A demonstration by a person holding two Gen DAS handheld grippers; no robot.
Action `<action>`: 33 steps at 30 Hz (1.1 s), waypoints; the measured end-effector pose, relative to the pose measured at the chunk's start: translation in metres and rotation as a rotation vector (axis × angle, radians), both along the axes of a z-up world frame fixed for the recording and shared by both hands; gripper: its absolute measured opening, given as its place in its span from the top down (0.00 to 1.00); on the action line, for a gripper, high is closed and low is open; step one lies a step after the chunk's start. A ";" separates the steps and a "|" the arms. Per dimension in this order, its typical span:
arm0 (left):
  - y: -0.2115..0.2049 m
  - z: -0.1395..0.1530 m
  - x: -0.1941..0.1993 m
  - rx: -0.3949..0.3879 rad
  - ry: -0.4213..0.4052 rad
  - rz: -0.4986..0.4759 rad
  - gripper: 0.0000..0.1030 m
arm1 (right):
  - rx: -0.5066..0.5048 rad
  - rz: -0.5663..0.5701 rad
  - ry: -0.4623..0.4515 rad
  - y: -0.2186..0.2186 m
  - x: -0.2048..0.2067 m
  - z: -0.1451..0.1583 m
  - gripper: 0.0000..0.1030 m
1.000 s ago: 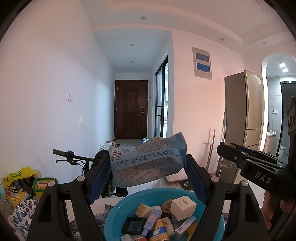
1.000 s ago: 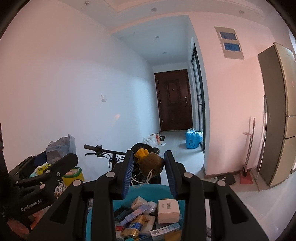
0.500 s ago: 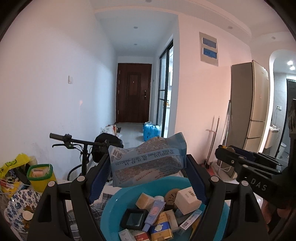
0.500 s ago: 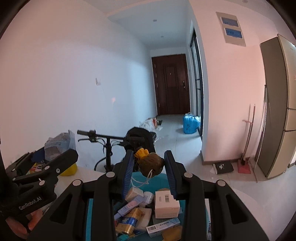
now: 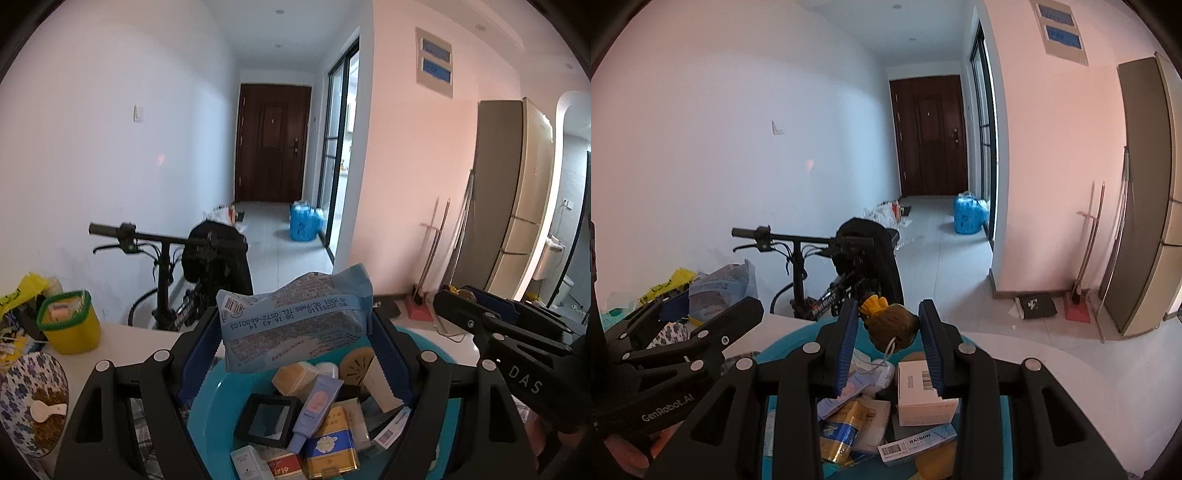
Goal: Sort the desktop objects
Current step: 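Lower the left gripper's wipes packet into the basin while the right gripper lowers the brown toy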
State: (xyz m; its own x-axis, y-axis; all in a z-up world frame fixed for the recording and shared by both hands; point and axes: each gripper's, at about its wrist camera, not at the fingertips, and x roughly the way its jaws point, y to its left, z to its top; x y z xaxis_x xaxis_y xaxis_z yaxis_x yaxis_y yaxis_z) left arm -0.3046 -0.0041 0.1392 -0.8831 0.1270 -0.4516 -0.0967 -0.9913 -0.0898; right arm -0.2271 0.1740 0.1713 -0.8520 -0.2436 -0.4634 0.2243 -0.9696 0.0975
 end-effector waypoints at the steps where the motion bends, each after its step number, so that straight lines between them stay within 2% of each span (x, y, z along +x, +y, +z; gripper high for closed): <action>1: 0.000 -0.004 -0.004 0.002 -0.014 0.000 0.22 | 0.005 -0.002 -0.010 0.000 -0.003 -0.003 0.68; 10: -0.003 -0.031 -0.030 0.010 -0.121 0.008 0.22 | 0.032 0.000 -0.081 -0.007 -0.021 -0.023 0.68; 27: -0.005 -0.073 -0.061 -0.049 -0.263 0.024 0.22 | 0.076 0.005 -0.190 -0.010 -0.041 -0.055 0.68; 33: -0.008 -0.090 -0.073 -0.054 -0.343 0.042 0.22 | 0.095 0.014 -0.230 -0.012 -0.049 -0.065 0.68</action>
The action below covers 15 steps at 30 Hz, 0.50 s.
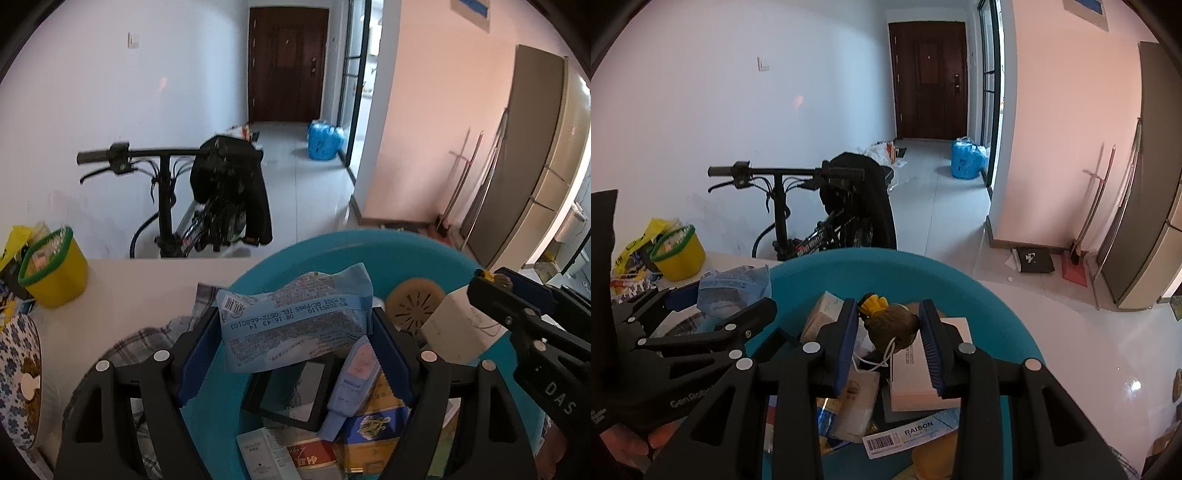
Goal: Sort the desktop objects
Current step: 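Lower the left gripper's wipes packet into the basin while the right gripper lowers the brown toy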
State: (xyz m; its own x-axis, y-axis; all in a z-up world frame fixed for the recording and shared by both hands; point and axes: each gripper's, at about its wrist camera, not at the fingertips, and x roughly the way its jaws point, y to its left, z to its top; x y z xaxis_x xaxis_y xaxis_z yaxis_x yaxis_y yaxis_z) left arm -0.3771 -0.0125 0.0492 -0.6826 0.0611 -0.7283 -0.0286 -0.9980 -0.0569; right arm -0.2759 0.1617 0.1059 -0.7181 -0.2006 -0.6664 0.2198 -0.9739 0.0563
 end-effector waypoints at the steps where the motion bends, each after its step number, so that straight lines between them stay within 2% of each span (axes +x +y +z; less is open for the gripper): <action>1: 0.000 -0.002 -0.001 0.001 -0.009 -0.001 0.22 | 0.003 0.002 -0.009 0.000 -0.001 -0.002 0.68; 9: -0.001 -0.017 -0.009 0.018 -0.072 -0.003 0.22 | -0.008 0.028 -0.054 -0.001 -0.005 -0.012 0.68; 15: -0.007 -0.024 -0.014 0.064 -0.118 0.009 0.22 | -0.004 0.028 -0.065 -0.001 -0.007 -0.016 0.68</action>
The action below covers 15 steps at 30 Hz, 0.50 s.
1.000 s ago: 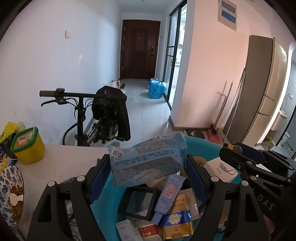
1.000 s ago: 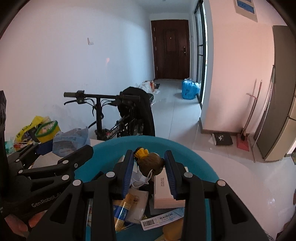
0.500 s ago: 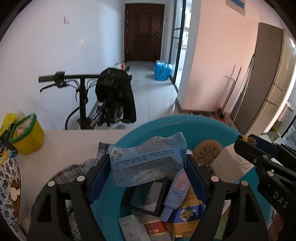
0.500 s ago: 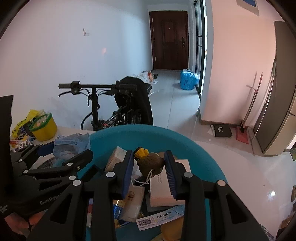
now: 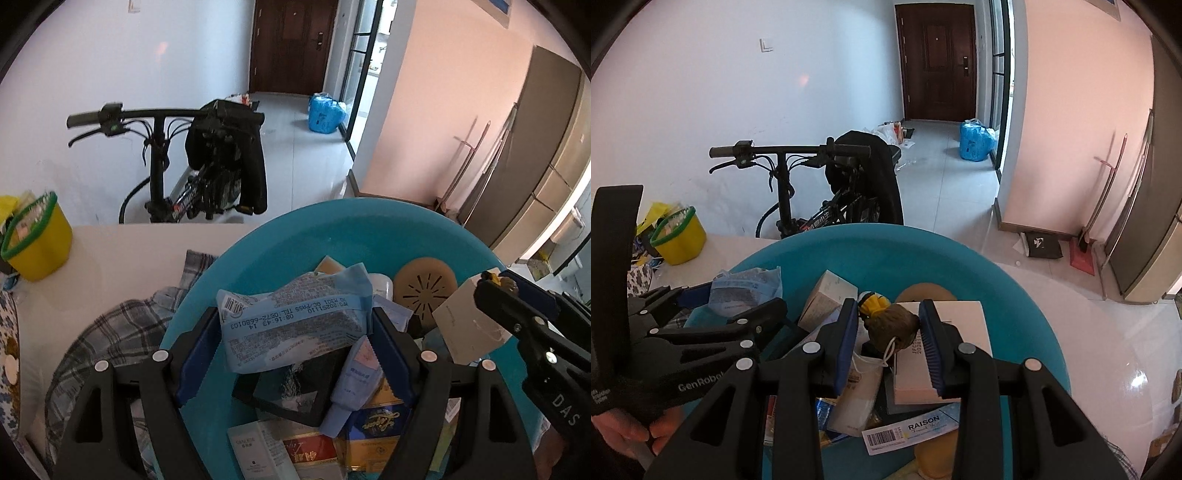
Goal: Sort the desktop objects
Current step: 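Lower the left gripper's wipes packet into the basin while the right gripper lowers the brown toy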
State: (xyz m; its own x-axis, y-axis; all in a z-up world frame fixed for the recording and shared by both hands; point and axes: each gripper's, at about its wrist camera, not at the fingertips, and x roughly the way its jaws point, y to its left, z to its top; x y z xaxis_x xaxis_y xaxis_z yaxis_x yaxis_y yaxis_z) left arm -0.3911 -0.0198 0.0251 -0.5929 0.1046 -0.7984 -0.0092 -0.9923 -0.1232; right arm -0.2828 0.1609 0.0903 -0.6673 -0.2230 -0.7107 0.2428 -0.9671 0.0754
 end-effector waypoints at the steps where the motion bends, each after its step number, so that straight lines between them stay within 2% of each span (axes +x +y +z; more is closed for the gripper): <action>1: 0.000 -0.001 -0.001 0.004 -0.007 0.000 0.22 | 0.000 0.000 0.000 0.000 0.000 0.000 0.68; 5: -0.002 -0.006 -0.003 0.022 -0.040 0.000 0.22 | 0.002 0.005 -0.002 -0.001 -0.001 0.000 0.68; 15: 0.004 -0.014 -0.007 -0.002 -0.083 -0.014 0.22 | 0.008 0.009 -0.012 -0.003 -0.002 -0.002 0.68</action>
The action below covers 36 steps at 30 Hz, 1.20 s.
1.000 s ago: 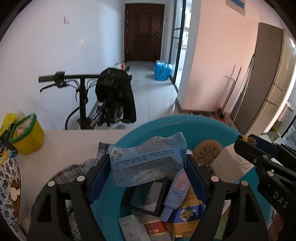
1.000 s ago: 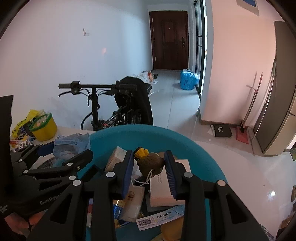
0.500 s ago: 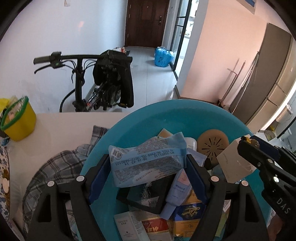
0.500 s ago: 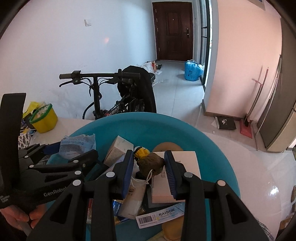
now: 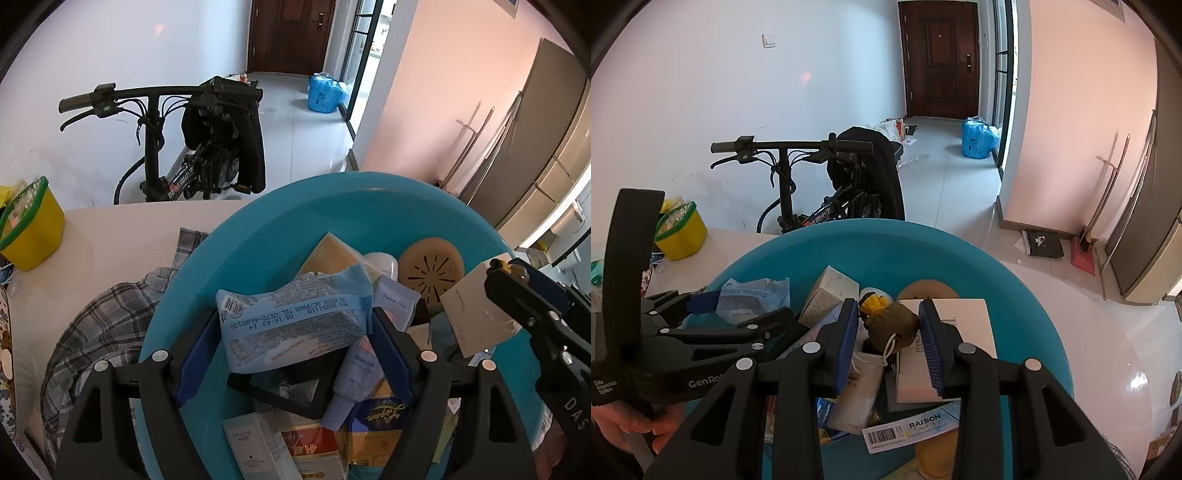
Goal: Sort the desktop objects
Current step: 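Lower the left gripper's wipes packet into the basin while the right gripper lowers the brown toy, then open the left gripper to release the wipes packet while the right gripper opens to release the brown toy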
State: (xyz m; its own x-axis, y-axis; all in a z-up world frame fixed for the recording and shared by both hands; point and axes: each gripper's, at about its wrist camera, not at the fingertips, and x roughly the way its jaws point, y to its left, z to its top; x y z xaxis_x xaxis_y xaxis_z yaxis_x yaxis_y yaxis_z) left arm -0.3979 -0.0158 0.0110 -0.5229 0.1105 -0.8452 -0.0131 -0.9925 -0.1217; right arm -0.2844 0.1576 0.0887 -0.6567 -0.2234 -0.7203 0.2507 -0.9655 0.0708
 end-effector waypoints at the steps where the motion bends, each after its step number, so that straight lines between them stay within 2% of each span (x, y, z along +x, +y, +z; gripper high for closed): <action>1: 0.001 -0.001 0.000 -0.002 -0.004 -0.002 0.22 | -0.001 0.000 0.000 0.000 0.000 0.000 0.68; 14: 0.003 -0.007 -0.005 -0.034 -0.030 -0.005 0.18 | -0.005 0.001 -0.003 0.002 0.001 0.000 0.68; 20: 0.003 -0.005 -0.003 -0.045 -0.017 -0.004 0.16 | -0.005 0.001 -0.001 0.001 0.001 -0.001 0.68; 26: 0.001 -0.002 -0.001 -0.021 -0.006 0.010 0.16 | -0.005 0.001 -0.001 0.000 0.001 -0.001 0.68; 30: -0.002 0.006 0.003 -0.012 0.026 0.027 0.16 | -0.005 0.000 -0.001 0.001 0.001 0.000 0.68; 36: -0.004 0.021 0.011 -0.050 0.094 0.038 0.13 | -0.007 0.000 -0.002 0.000 0.001 0.000 0.68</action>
State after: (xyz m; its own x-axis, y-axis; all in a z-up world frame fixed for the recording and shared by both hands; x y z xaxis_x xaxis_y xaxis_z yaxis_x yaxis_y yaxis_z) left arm -0.3871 -0.0196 0.0317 -0.6027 0.0485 -0.7965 0.0152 -0.9973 -0.0722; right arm -0.2836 0.1575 0.0888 -0.6554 -0.2278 -0.7201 0.2501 -0.9651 0.0777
